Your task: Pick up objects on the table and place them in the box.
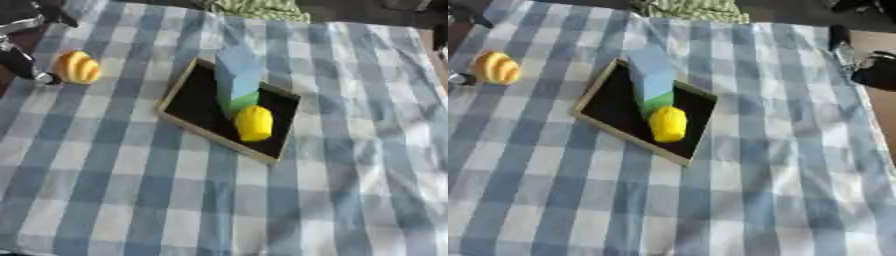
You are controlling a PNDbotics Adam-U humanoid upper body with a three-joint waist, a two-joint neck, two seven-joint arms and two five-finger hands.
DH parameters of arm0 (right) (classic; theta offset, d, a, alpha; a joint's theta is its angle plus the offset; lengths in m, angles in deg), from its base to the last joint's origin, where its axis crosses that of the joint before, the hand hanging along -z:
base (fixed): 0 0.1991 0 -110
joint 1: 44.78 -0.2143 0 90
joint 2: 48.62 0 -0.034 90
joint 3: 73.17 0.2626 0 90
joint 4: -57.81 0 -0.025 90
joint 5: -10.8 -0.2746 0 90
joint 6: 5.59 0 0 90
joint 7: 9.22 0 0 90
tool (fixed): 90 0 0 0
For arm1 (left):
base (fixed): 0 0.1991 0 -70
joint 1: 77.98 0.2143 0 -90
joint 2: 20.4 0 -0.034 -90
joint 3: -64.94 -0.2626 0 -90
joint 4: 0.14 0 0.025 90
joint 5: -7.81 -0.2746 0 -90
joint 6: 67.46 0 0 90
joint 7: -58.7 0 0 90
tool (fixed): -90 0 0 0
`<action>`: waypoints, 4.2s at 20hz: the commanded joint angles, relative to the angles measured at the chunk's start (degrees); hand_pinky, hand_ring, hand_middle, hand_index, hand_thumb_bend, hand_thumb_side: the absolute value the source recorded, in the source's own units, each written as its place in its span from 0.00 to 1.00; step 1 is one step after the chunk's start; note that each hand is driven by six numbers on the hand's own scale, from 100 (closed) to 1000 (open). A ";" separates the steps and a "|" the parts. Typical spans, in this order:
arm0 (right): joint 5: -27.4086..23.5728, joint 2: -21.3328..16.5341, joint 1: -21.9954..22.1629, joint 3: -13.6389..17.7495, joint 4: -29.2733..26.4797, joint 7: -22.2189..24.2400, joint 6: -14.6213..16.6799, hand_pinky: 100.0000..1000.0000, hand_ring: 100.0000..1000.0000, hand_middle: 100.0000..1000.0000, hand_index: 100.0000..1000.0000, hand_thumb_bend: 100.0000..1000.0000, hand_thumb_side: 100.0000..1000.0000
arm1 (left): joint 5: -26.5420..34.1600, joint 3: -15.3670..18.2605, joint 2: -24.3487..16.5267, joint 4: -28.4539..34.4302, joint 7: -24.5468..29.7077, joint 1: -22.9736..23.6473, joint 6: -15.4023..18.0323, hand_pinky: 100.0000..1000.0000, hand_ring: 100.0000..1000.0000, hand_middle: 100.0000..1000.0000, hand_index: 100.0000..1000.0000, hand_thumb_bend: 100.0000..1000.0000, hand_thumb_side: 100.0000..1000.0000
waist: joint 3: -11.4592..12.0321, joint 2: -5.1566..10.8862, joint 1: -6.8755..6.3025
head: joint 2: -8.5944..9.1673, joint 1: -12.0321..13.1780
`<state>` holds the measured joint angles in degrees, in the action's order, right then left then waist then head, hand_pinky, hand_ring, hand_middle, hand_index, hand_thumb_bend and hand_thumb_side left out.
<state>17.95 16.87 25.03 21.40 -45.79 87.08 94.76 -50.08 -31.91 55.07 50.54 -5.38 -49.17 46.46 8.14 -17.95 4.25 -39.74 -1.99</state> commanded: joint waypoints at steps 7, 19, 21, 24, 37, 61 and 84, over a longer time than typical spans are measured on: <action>0.03 -0.51 -0.60 1.00 -0.68 0.27 0.21 0.91 0.77 0.64 0.79 0.00 0.30 | -6.39 2.66 0.54 -4.46 -3.97 -3.39 -2.09 0.89 0.86 0.81 0.88 0.47 0.09 | -0.37 -0.87 1.11 | 1.60 0.82; -0.12 -0.03 -0.55 1.27 -0.54 0.33 0.43 0.92 0.77 0.63 0.79 0.00 0.30 | -7.66 3.75 1.53 -8.32 -2.95 -4.04 -2.97 0.82 0.73 0.64 0.64 0.17 0.11 | -0.62 -2.01 1.43 | 2.12 1.40; -0.16 0.05 -0.56 1.24 -0.49 0.42 0.45 0.92 0.77 0.63 0.79 0.00 0.30 | -8.08 3.80 1.48 -8.00 -3.46 -4.08 -2.97 0.80 0.71 0.60 0.58 0.16 0.09 | -0.46 -1.98 1.46 | 2.01 1.37; -0.25 0.04 -0.58 1.22 -0.42 0.55 0.51 0.92 0.77 0.63 0.79 0.00 0.31 | -8.37 3.78 1.20 -6.46 -5.88 -4.15 -2.83 0.78 0.68 0.56 0.53 0.15 0.07 | -0.25 -1.73 1.44 | 1.81 1.29; -0.53 -0.14 -0.53 1.19 -0.66 0.62 0.81 0.92 0.77 0.63 0.79 0.00 0.33 | -2.90 -5.28 3.01 3.69 -13.14 -6.43 2.72 0.76 0.65 0.55 0.52 0.15 0.00 | 0.16 -0.06 0.99 | 0.37 -0.02; -1.11 0.71 -1.20 0.80 -1.10 1.62 0.52 0.92 0.77 0.63 0.79 0.00 0.35 | 16.84 -17.33 2.19 31.28 -5.59 0.70 10.66 0.78 0.63 0.54 0.53 0.00 0.03 | 0.35 1.33 -0.09 | 0.50 -0.51; -1.63 1.28 -1.25 1.28 -1.95 1.27 0.38 0.92 0.76 0.63 0.79 0.00 0.36 | 19.16 -17.43 10.03 25.40 7.07 -0.20 3.95 0.83 0.69 0.60 0.63 0.17 0.07 | -0.79 0.83 0.08 | 0.56 -0.20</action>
<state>16.72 19.31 24.11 21.77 -46.68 88.51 95.18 -30.61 -49.94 65.44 75.66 1.35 -48.48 50.11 7.46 -18.77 5.05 -39.29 -2.18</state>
